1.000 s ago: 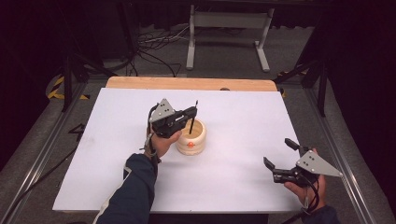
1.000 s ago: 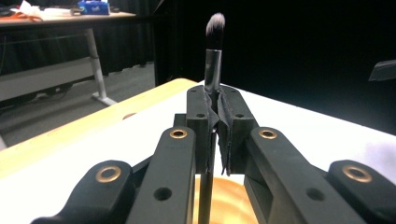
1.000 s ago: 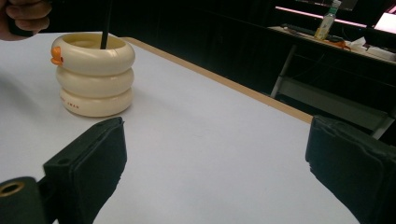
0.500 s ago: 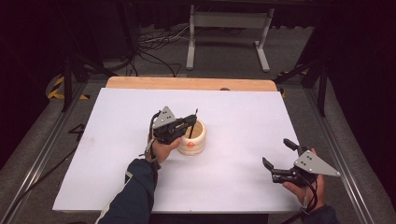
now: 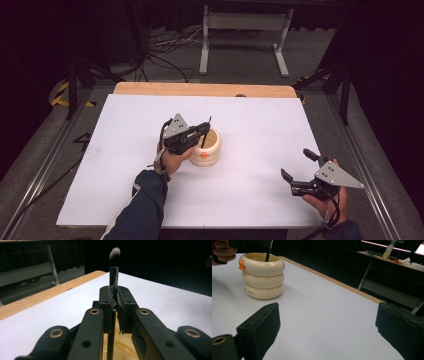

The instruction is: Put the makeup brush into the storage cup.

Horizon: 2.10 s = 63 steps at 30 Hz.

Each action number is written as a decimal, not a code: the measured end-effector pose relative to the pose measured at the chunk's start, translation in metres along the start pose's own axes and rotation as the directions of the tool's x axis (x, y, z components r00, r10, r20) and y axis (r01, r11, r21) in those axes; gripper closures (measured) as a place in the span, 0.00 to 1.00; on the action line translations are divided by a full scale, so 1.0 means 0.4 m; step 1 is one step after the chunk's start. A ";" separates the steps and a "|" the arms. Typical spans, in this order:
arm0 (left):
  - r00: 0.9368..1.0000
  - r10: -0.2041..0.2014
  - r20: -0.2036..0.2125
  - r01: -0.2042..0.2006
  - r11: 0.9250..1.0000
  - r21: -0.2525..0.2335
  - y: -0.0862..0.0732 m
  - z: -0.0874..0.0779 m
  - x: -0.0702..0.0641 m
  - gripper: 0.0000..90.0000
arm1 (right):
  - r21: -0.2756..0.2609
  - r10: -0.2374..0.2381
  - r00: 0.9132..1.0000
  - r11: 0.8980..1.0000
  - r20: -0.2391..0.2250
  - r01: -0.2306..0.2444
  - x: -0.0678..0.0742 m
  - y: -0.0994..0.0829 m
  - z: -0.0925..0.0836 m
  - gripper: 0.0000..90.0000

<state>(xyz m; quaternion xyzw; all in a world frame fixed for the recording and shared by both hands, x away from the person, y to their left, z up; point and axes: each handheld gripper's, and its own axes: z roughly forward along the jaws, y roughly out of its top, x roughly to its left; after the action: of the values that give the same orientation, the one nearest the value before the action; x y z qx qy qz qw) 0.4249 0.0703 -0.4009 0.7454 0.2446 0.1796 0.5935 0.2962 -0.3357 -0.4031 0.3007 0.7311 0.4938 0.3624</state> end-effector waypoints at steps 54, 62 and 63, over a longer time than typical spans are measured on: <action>0.970 0.071 -0.232 -0.076 0.997 -0.013 0.069 -0.127 0.004 0.02 | 0.028 -0.017 0.999 0.999 -0.028 0.018 0.007 -0.001 0.006 0.07; 0.972 0.082 -0.219 -0.093 0.995 -0.043 0.063 -0.158 0.006 0.02 | 0.030 -0.019 0.999 0.999 -0.031 0.020 0.009 0.000 0.007 0.07; 0.973 0.083 -0.217 -0.094 0.995 -0.037 0.063 -0.162 0.008 0.02 | 0.030 -0.020 0.999 0.999 -0.032 0.021 0.010 0.000 0.007 0.07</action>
<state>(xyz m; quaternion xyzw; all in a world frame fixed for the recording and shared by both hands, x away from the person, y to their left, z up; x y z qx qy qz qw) 0.3951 0.1195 -0.3615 0.7175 0.2697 0.2913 0.5724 0.2964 -0.3310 -0.4049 0.2907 0.7472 0.4836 0.3511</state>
